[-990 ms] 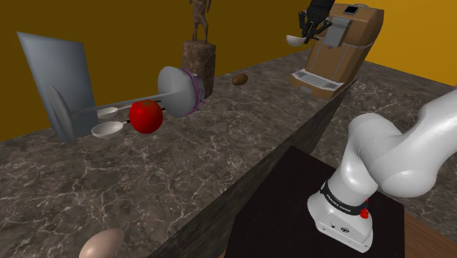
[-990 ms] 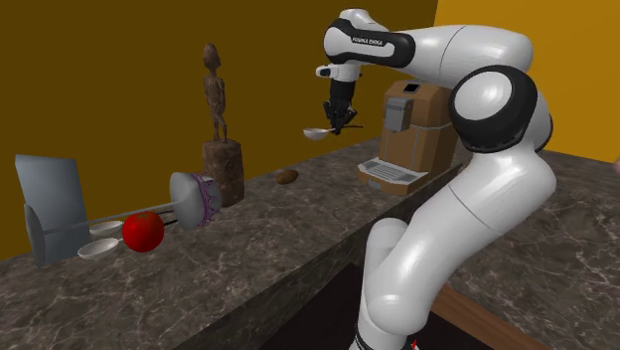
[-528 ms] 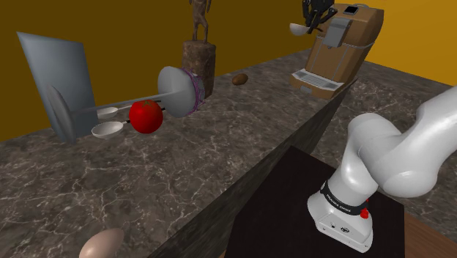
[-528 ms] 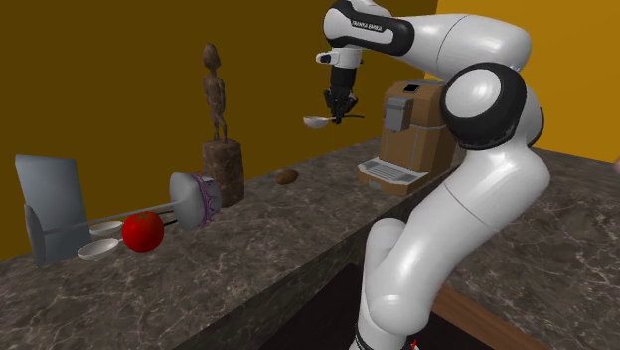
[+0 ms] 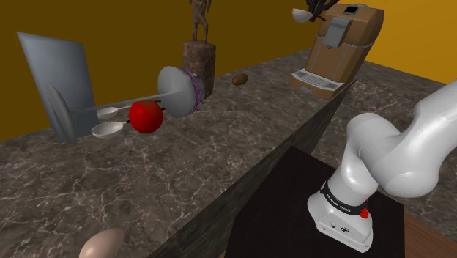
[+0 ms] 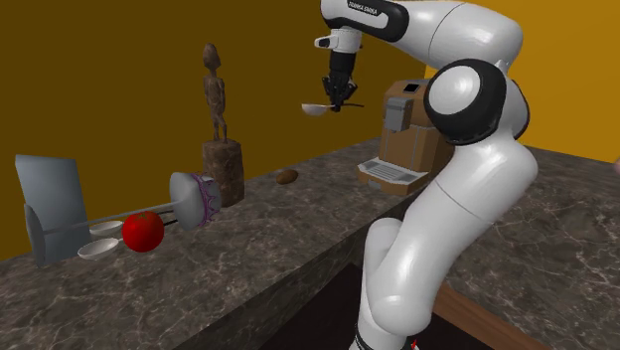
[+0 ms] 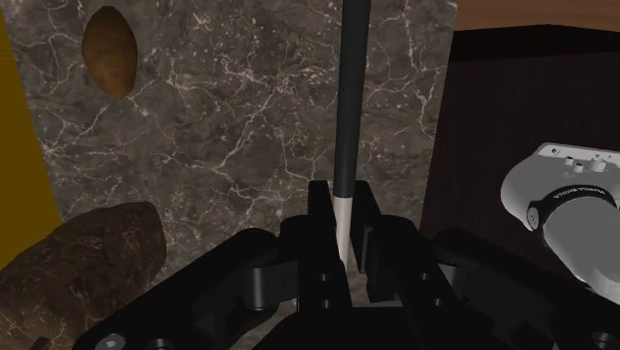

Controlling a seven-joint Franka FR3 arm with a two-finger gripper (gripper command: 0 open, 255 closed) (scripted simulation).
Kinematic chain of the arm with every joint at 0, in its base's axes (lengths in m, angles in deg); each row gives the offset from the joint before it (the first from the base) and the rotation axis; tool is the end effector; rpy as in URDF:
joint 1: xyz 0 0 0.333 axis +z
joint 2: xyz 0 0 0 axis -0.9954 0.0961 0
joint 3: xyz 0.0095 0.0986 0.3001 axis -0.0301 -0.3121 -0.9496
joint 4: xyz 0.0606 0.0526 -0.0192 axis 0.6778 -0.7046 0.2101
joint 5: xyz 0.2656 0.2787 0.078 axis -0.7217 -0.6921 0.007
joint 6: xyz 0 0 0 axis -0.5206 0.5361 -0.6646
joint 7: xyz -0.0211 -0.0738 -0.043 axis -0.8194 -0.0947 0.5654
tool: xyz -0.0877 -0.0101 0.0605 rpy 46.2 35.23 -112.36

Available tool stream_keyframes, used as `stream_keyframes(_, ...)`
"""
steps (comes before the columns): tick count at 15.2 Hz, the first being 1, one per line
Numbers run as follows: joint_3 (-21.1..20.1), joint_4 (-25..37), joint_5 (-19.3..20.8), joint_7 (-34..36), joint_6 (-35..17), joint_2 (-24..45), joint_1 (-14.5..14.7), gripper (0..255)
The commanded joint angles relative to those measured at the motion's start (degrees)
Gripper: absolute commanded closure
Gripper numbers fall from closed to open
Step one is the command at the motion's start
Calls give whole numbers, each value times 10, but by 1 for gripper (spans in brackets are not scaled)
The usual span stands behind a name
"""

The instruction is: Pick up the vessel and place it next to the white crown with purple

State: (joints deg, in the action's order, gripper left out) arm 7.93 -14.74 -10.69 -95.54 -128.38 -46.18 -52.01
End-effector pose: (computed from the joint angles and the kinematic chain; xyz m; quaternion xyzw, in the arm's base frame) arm 0.3580 -0.2860 0.7209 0.7426 0.6672 0.0477 0.0337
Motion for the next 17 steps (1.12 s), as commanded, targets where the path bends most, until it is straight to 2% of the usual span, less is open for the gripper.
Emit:
stream_keyframes(1, -13, -2, -7, 19, -2, 7, 4, 255)
stream_keyframes(9, -65, -7, -48, 107, -24, 52, 34, 255)
stream_keyframes(17, -88, 34, -102, 173, -40, 135, 74, 255)
